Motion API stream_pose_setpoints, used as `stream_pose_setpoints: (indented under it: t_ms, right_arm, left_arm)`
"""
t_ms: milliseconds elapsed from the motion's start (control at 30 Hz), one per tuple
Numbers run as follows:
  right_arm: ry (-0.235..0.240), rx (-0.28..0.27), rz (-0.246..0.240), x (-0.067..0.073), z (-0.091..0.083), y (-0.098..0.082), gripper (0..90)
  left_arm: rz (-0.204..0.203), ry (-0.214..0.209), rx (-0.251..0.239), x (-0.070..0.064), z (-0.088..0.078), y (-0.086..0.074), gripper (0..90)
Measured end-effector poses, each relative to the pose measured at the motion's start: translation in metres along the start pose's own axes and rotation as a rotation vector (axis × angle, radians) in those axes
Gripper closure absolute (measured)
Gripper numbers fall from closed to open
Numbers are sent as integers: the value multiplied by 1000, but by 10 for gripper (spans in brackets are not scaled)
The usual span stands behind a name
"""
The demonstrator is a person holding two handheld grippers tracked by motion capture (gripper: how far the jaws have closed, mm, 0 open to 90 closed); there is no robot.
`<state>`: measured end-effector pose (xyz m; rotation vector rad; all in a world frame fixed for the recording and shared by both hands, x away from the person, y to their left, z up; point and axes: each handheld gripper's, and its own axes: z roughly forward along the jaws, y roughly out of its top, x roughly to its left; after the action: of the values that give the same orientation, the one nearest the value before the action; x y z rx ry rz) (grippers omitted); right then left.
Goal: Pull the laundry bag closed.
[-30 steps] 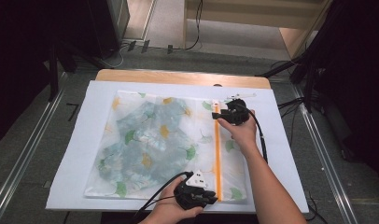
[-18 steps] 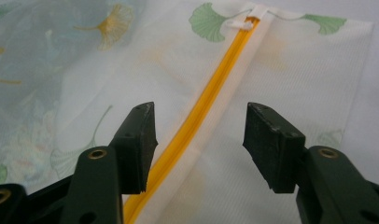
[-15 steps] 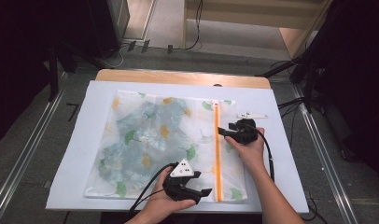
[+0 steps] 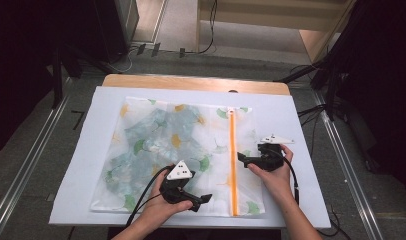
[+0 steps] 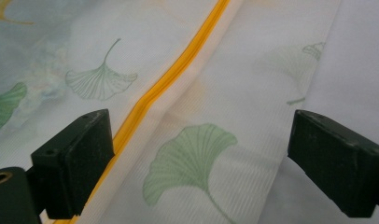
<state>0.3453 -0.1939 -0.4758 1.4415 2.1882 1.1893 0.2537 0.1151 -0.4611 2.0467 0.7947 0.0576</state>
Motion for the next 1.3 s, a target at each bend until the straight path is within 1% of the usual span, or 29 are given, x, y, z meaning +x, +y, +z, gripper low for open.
stream_pose_setpoints:
  t_ms: [67,100,133,167,267,300,400,467,533,567,667,733,800,833,867,933,1067,1133,1167,1267,1300]
  right_arm:
    - [7,-4,0,0,-5,-4,49]
    - [17,-7,4,1,-7,-7,47]
    - [24,-14,5,1,-10,-9,42]
    - [29,-13,12,2,-12,-11,35]
    - [44,-11,12,3,-19,-18,25]
    - [43,-11,8,3,-22,-21,24]
    - [38,-15,8,2,-29,-25,22]
    - [34,-23,13,-1,-36,-27,22]
    - [29,-30,21,-4,-42,-29,23]
    - [28,-30,25,-6,-44,-30,23]
    - [18,-32,30,-11,-51,-35,23]
    - [15,-33,32,-14,-55,-38,23]
    - [11,-35,33,-16,-60,-41,23]
    - [8,-37,35,-16,-61,-42,23]
    - [5,-37,34,-17,-63,-43,23]
    - [7,-41,36,-19,-68,-45,24]
    - [5,-42,47,-23,-76,-50,24]
    - [-4,-46,44,-25,-80,-54,24]
    - [-12,-46,44,-26,-81,-54,24]
    - [-9,-57,62,-31,-89,-58,24]
    - [-10,-61,64,-33,-91,-60,24]
  left_arm:
    - [25,-12,-7,4,-5,0,3]
    - [25,-12,-25,7,-8,0,2]
    - [33,-7,-25,9,-11,0,2]
    - [27,2,-24,11,-13,0,2]
    - [-1,37,-22,26,-23,-1,1]
    - [-10,42,-31,29,-27,-1,1]
    - [-41,74,-68,44,-43,-1,2]
    - [-50,93,-89,52,-53,-2,2]
    - [-61,112,-97,59,-61,-3,2]
    - [-67,126,-103,63,-67,-4,2]
    - [-58,156,-108,72,-81,-10,2]
    - [-62,177,-112,78,-91,-14,2]
    - [-81,176,-127,84,-101,-18,2]
    - [-92,181,-137,87,-106,-22,2]
    - [-92,191,-144,91,-112,-26,2]
    - [-78,214,-139,95,-120,-31,2]
    - [-76,213,-166,102,-138,-42,2]
    - [-85,229,-168,105,-145,-46,2]
    - [-96,233,-176,106,-148,-49,2]
    - [-112,259,-177,111,-157,-54,2]
    - [-118,262,-181,113,-159,-55,2]
